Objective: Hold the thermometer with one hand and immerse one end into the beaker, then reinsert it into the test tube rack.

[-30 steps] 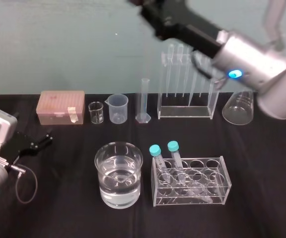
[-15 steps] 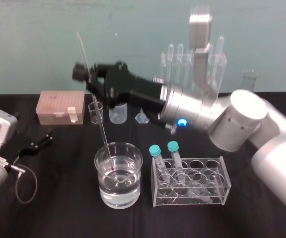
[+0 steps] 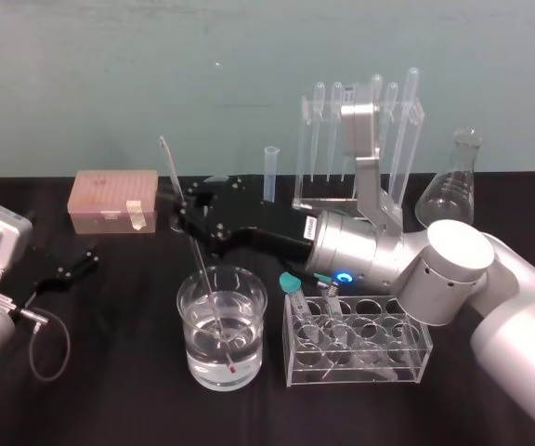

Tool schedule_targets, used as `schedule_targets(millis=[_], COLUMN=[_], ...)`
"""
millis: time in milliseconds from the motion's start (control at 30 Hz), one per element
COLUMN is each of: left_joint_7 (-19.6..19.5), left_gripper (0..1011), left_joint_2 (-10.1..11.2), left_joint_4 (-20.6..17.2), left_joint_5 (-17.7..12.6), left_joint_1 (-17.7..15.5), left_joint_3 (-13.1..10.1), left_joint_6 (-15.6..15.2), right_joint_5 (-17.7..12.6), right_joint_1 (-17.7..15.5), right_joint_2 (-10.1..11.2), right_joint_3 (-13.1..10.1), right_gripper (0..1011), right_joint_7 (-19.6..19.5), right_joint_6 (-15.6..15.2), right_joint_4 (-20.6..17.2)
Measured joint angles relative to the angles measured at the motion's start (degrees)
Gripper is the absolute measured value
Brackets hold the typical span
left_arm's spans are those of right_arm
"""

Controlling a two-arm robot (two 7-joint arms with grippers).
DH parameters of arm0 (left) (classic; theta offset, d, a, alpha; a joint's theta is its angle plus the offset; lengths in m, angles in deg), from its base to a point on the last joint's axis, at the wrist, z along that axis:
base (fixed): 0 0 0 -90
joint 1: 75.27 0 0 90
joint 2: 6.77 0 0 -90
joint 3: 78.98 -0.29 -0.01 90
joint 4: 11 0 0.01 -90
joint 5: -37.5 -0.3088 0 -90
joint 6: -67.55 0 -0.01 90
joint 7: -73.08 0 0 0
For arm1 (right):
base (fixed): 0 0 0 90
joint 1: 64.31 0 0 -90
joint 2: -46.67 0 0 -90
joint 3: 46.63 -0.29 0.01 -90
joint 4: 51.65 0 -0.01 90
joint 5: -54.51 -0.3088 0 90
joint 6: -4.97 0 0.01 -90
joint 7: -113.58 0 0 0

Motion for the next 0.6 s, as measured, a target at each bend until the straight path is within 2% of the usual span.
schedule_targets(millis=[600], left_joint_7=[0.0], left_gripper=[1008], left_joint_2=[0.0], left_joint_4=[0.0], left_joint_5=[0.0], left_joint_1=[0.0], left_joint_3=[0.0], left_joint_6=[0.0], right_joint_5=[0.5], right_joint_1=[-1.2], right_joint_2=[0.2], right_joint_3=[-1.5], right_gripper=[56], right_joint_7=[-0.1], right_joint_6=[0.4], right_joint_4=[-1.3])
